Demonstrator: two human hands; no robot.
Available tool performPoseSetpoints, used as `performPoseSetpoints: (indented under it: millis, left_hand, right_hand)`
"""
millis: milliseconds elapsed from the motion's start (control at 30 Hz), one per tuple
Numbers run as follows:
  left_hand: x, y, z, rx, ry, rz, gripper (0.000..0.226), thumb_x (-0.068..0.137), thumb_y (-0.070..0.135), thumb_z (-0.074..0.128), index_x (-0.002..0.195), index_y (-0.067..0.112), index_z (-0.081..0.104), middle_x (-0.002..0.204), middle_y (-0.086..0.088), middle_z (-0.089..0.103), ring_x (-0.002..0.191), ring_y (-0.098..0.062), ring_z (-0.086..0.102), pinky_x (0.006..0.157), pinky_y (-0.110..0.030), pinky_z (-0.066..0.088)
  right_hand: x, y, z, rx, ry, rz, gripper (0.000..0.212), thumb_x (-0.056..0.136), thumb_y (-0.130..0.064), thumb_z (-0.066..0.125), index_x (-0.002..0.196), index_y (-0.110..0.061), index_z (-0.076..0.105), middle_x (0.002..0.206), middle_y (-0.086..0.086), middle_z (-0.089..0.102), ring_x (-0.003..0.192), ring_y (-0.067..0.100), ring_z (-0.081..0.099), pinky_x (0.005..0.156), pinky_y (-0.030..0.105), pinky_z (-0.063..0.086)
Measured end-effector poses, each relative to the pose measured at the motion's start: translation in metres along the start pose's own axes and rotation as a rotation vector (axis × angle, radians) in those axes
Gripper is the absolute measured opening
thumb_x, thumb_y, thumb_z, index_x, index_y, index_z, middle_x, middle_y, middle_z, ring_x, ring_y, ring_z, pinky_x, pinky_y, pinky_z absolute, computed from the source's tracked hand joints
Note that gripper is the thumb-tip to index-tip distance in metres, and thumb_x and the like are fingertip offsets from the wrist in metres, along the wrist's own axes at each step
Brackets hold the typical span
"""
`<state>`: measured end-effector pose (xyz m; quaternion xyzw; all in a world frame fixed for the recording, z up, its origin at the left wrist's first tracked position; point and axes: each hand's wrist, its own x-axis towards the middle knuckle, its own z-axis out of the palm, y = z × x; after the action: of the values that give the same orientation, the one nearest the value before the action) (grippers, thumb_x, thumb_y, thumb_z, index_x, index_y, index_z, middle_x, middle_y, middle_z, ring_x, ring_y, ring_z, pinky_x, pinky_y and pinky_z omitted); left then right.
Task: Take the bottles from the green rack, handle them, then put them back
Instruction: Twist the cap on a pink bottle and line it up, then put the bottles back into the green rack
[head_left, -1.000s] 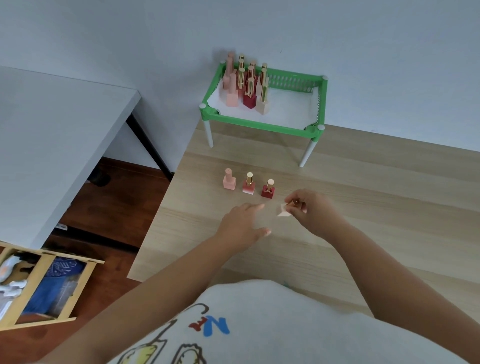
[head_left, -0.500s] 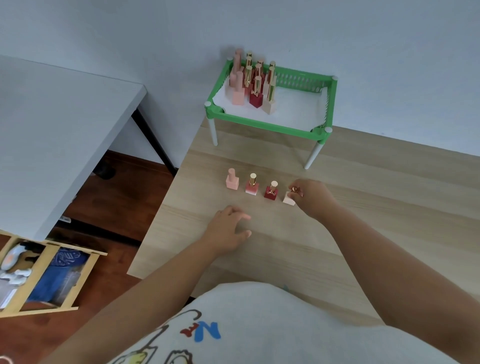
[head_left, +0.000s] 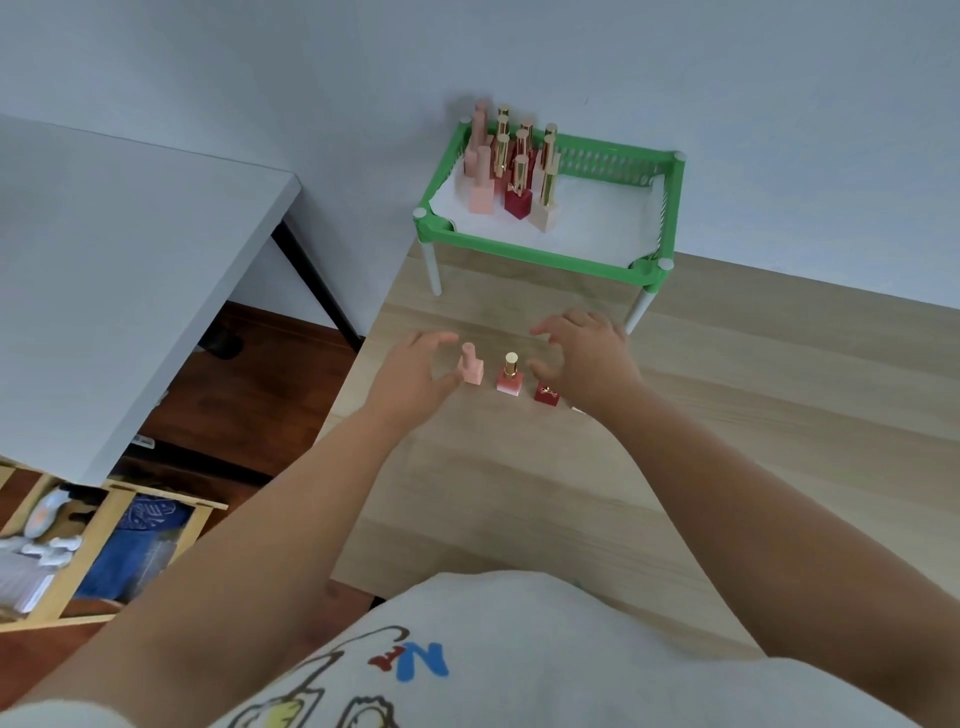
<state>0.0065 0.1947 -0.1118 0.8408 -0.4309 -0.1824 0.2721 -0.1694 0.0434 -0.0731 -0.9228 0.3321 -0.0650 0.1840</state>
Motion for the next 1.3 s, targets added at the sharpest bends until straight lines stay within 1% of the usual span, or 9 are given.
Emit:
performPoseSetpoints:
  millis: [100, 300, 433, 633, 700, 867, 1033, 1167, 1300]
  left_hand:
    - [0.008, 0.007, 0.000, 0.059, -0.019, 0.057, 0.046, 0.085, 0.036, 0.066, 0.129, 0.025, 0.055, 0.122, 0.000, 0.054, 0.090, -0.022, 0.057, 0.081, -0.033, 0.046]
    - [0.015, 0.001, 0.000, 0.114, -0.067, 0.087, 0.023, 0.089, 0.026, 0.063, 0.112, 0.026, 0.064, 0.113, 0.001, 0.061, 0.103, -0.021, 0.057, 0.086, -0.039, 0.048]
    - [0.018, 0.003, 0.000, 0.061, -0.083, 0.070, 0.019, 0.087, 0.028, 0.064, 0.106, 0.027, 0.066, 0.107, 0.002, 0.062, 0.101, -0.016, 0.058, 0.086, -0.036, 0.047]
    - [0.024, 0.005, 0.002, -0.046, -0.105, 0.063, 0.008, 0.084, 0.017, 0.065, 0.090, 0.021, 0.065, 0.094, 0.006, 0.067, 0.092, -0.014, 0.061, 0.081, -0.033, 0.048]
    - [0.027, 0.009, -0.004, -0.084, -0.098, 0.053, 0.006, 0.083, 0.019, 0.067, 0.089, 0.020, 0.063, 0.091, 0.007, 0.068, 0.088, -0.014, 0.062, 0.082, -0.033, 0.048]
    - [0.044, 0.036, -0.042, -0.113, 0.009, 0.137, 0.009, 0.082, 0.033, 0.069, 0.085, 0.031, 0.060, 0.084, 0.017, 0.065, 0.084, -0.003, 0.060, 0.072, -0.020, 0.043]
    - [0.075, 0.076, -0.085, -0.144, 0.170, 0.273, 0.008, 0.081, 0.039, 0.065, 0.086, 0.035, 0.059, 0.086, 0.015, 0.067, 0.083, 0.000, 0.062, 0.074, -0.024, 0.047]
    - [0.114, 0.093, -0.106, -0.103, 0.226, 0.294, 0.008, 0.085, 0.033, 0.067, 0.088, 0.032, 0.060, 0.086, 0.015, 0.067, 0.082, -0.004, 0.063, 0.078, -0.030, 0.052]
    - [0.148, 0.096, -0.109, -0.075, 0.185, 0.234, 0.009, 0.085, 0.030, 0.069, 0.086, 0.032, 0.060, 0.084, 0.015, 0.067, 0.084, -0.008, 0.064, 0.079, -0.033, 0.052]
  right_hand:
    - [0.013, -0.014, 0.010, -0.085, -0.128, -0.008, 0.035, 0.080, -0.041, 0.057, 0.113, -0.032, 0.059, 0.107, -0.005, 0.061, 0.108, 0.023, 0.049, 0.089, 0.040, 0.030]
    - [0.017, -0.017, 0.032, -0.149, -0.223, -0.032, 0.015, 0.082, -0.039, 0.052, 0.088, -0.029, 0.060, 0.092, -0.005, 0.065, 0.098, 0.023, 0.049, 0.076, 0.038, 0.023]
    - [0.018, -0.017, 0.036, -0.148, -0.206, -0.043, 0.012, 0.083, -0.030, 0.048, 0.084, -0.029, 0.060, 0.091, -0.005, 0.066, 0.093, 0.021, 0.047, 0.076, 0.038, 0.019]
    - [0.015, -0.019, 0.023, -0.062, -0.131, -0.011, 0.017, 0.084, -0.031, 0.048, 0.089, -0.029, 0.063, 0.092, -0.008, 0.065, 0.093, 0.018, 0.052, 0.078, 0.037, 0.017]
    - [0.017, -0.018, 0.008, 0.006, -0.108, 0.005, 0.018, 0.087, -0.033, 0.046, 0.092, -0.032, 0.063, 0.092, -0.007, 0.067, 0.094, 0.018, 0.055, 0.077, 0.035, 0.015]
    - [0.036, -0.012, -0.047, 0.134, 0.067, -0.026, 0.017, 0.086, -0.039, 0.056, 0.101, -0.036, 0.063, 0.092, -0.016, 0.066, 0.095, 0.014, 0.056, 0.080, 0.033, 0.019]
    - [0.078, -0.020, -0.096, 0.129, 0.203, -0.015, 0.018, 0.084, -0.044, 0.059, 0.097, -0.033, 0.063, 0.080, -0.021, 0.059, 0.089, 0.010, 0.056, 0.080, 0.033, 0.021]
    - [0.109, -0.026, -0.116, 0.127, 0.164, -0.005, 0.013, 0.083, -0.040, 0.060, 0.095, -0.034, 0.061, 0.088, -0.016, 0.064, 0.096, 0.014, 0.058, 0.097, 0.042, 0.033]
    - [0.133, -0.032, -0.120, 0.073, 0.142, 0.064, 0.025, 0.083, -0.037, 0.059, 0.107, -0.031, 0.062, 0.097, -0.010, 0.070, 0.101, 0.015, 0.057, 0.094, 0.041, 0.025]
